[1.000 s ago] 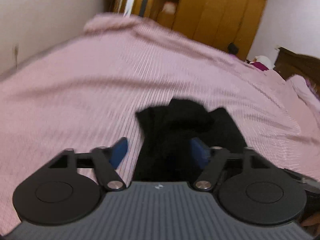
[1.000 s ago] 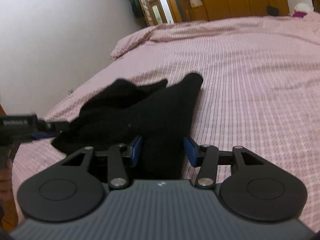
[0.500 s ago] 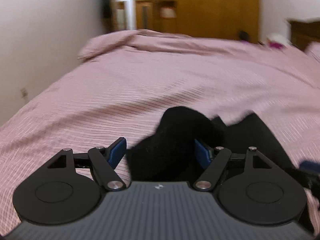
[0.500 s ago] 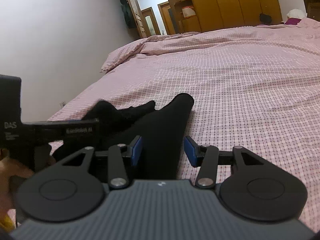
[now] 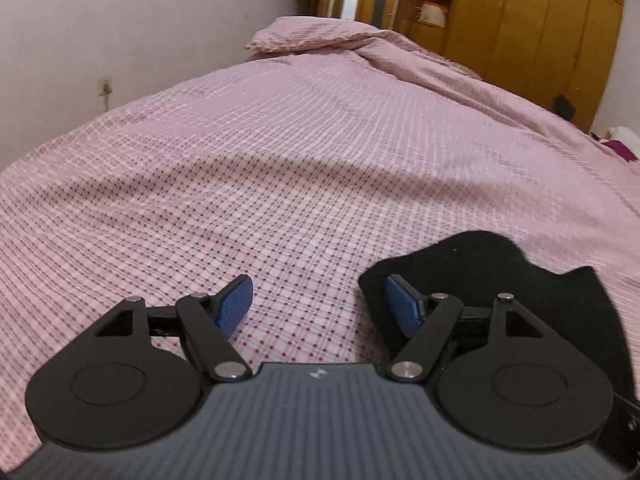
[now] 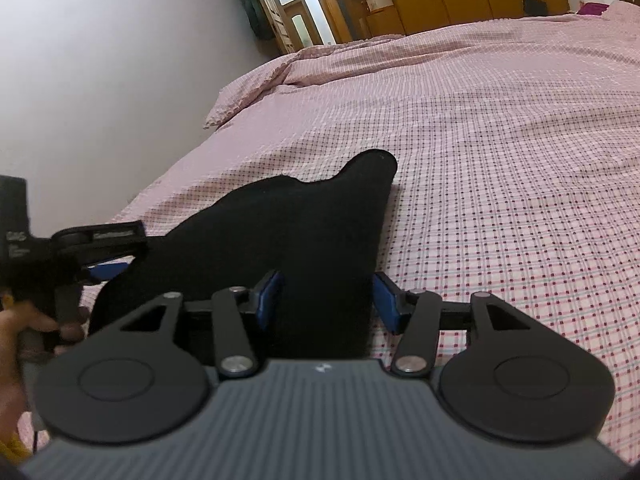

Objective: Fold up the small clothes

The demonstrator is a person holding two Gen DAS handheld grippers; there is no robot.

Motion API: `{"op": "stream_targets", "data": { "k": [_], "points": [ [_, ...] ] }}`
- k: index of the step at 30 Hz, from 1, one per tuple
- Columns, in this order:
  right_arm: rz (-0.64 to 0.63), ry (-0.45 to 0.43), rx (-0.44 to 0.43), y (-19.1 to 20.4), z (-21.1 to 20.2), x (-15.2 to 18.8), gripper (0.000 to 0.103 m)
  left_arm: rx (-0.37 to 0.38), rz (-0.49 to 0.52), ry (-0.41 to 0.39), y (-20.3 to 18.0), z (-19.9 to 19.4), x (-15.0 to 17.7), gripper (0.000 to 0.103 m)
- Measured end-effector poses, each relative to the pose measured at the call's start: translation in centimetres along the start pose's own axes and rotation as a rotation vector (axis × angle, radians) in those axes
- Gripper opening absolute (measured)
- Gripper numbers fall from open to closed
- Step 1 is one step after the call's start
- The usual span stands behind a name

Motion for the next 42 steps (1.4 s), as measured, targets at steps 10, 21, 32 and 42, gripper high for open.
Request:
{"op": "stream_targets", "data": {
  "k": [10,21,32,42],
  "points": [
    [0.107,-0.007,-0.063,-1.3,-1.9,-0.4,0.067,0.283,0.043,0.091,-3.2,-3.8,1.6,0.087],
    [0.211,0.121,-0.197,-1.8,0.9,1.0,0.071,0.499,-0.060,0.241,-3.3,-1.4,4.6,0.088],
    [0.232,0.132,-0.240,-0.4,0.2,-1.8,0.038,0.694,-0.223,0.240,-3.3,-3.0,5.7,0.045],
    [0.170,0.054,-0.190,-1.1,-9.9,-3.0,0.036,0.807,-0.203,0.231,-8.5,-10.8,7.8,0.045]
  ]
}}
Point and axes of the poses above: each gripper's, at about its wrist camera, not at the fingertips, and z roughly the way its jaws point, y to its left, x to its underside, the point moved 5 cm from there along z, roughly the way its jaws point, and after that the axes turned 4 degrees about z, right-handed, at the moved point
